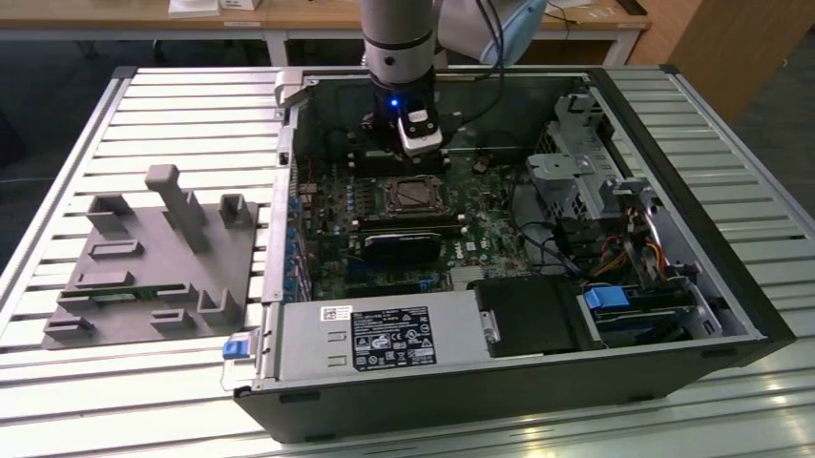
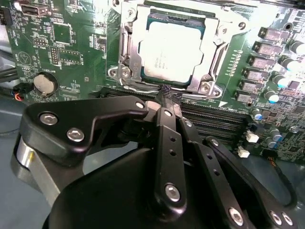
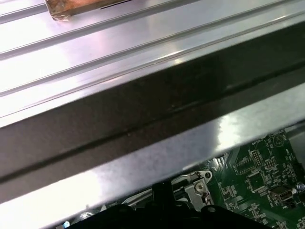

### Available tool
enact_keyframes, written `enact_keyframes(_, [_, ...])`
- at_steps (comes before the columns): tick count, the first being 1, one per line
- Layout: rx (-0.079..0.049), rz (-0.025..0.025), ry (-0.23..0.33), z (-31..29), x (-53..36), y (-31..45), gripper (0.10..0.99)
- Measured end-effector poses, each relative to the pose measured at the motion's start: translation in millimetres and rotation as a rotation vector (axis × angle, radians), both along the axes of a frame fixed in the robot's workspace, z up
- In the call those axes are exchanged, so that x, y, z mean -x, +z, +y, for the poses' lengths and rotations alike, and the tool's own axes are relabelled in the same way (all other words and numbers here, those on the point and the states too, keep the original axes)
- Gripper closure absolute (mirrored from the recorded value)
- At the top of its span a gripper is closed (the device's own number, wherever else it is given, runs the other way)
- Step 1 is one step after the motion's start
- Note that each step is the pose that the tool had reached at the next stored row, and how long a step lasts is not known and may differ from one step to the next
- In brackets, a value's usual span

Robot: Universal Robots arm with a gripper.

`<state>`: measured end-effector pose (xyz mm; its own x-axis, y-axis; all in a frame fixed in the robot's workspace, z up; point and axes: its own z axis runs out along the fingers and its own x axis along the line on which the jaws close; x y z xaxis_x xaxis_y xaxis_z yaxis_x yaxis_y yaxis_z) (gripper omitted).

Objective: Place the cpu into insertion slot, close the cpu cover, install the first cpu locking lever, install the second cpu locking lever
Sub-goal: 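Install the first cpu locking lever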

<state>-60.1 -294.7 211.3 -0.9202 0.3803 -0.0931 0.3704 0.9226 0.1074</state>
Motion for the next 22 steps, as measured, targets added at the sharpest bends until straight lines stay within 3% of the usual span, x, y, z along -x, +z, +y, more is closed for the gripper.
enact_keyframes(6, [0.0, -0.0001, -0.002, -5.6, -0.7, 0.0, 0.984])
enact_keyframes(22, [0.003, -0.0001, -0.006, -32.7, -1.3, 0.0, 0.984])
